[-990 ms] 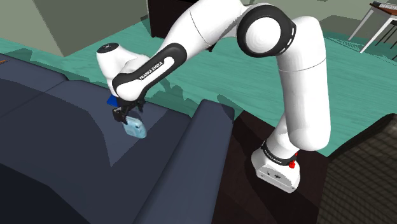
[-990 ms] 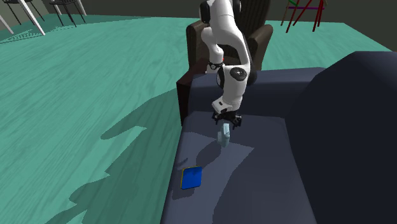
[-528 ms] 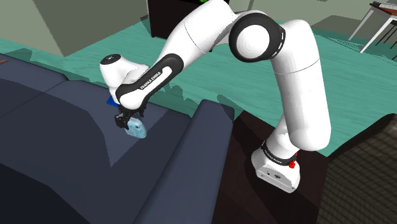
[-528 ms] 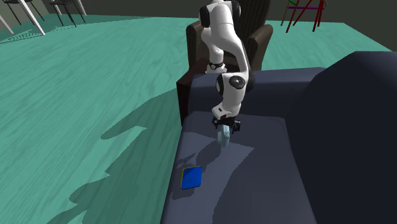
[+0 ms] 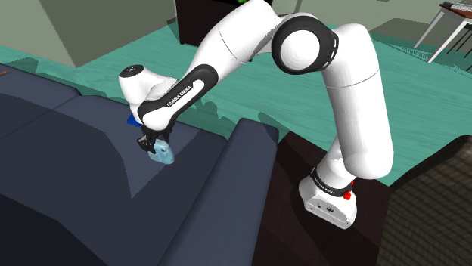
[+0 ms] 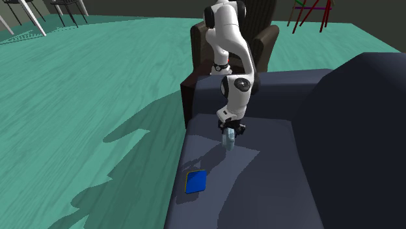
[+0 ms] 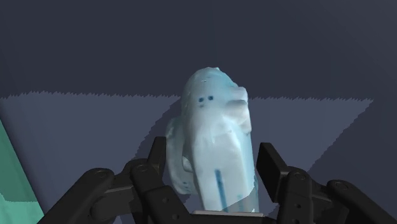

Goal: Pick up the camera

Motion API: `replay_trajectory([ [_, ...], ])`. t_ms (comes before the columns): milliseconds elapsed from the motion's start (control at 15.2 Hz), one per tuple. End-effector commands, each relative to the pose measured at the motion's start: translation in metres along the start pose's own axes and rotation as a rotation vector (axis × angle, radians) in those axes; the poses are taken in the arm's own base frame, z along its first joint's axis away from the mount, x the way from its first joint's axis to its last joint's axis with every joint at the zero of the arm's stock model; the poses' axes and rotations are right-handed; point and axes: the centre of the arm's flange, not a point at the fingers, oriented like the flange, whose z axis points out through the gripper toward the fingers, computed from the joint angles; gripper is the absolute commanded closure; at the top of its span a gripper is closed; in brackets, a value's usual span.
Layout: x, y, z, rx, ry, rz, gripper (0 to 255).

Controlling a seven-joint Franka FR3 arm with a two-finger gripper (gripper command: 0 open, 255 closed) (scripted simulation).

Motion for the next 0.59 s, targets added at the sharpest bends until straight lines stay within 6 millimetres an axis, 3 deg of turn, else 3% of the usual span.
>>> replay_trajectory([
  [0, 0.0, 0.001, 0.002, -0.001, -0.002, 0.0, 255],
  [132, 0.0, -0.001, 0.002, -0.001, -0.002, 0.0, 255],
  [528, -0.001, 0.001, -0.03, -0.001, -0.002, 0.0, 255],
])
